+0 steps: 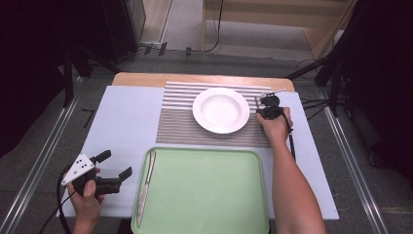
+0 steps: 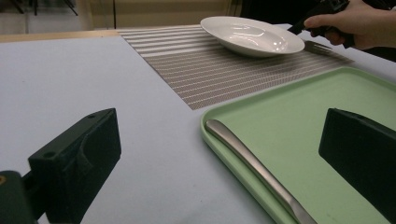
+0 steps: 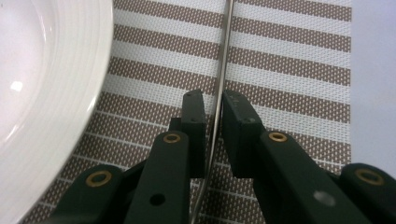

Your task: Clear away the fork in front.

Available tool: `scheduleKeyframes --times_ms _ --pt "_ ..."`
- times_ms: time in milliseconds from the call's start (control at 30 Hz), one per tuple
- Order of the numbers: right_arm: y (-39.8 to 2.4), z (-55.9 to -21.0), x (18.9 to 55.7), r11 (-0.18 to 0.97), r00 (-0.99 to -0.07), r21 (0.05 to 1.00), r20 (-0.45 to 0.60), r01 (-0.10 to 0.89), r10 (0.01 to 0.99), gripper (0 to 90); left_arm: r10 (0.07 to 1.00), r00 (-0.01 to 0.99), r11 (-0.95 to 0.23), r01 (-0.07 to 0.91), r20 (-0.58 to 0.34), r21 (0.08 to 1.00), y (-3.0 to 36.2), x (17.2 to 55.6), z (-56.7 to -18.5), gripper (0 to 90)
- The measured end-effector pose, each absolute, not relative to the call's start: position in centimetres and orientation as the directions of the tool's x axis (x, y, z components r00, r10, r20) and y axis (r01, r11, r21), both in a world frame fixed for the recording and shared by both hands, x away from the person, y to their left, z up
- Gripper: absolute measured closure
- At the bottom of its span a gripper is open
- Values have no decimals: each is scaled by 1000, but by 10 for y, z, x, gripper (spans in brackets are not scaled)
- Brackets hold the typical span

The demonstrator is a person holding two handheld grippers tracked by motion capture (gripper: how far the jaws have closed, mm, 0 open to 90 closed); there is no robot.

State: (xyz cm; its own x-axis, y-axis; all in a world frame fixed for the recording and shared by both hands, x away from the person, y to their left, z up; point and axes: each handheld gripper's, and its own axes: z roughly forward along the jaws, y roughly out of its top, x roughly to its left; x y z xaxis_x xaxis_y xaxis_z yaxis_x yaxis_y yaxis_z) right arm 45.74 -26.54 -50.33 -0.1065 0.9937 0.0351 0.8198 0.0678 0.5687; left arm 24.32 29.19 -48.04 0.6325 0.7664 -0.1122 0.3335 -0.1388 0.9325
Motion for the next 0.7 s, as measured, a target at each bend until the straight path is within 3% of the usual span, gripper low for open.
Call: scheduleKeyframes --times_ms 100,167,700 --pt "-263 -503 458 58 -88 564 26 824 996 791 766 633 -141 333 -111 932 292 243 -480 0" --pt "-261 -504 457 50 -71 570 15 820 997 855 766 634 -139 333 -112 933 292 243 -480 0" --pt "-264 -501 443 37 -69 636 26 771 997 864 760 640 -147 336 -111 930 288 242 -479 0"
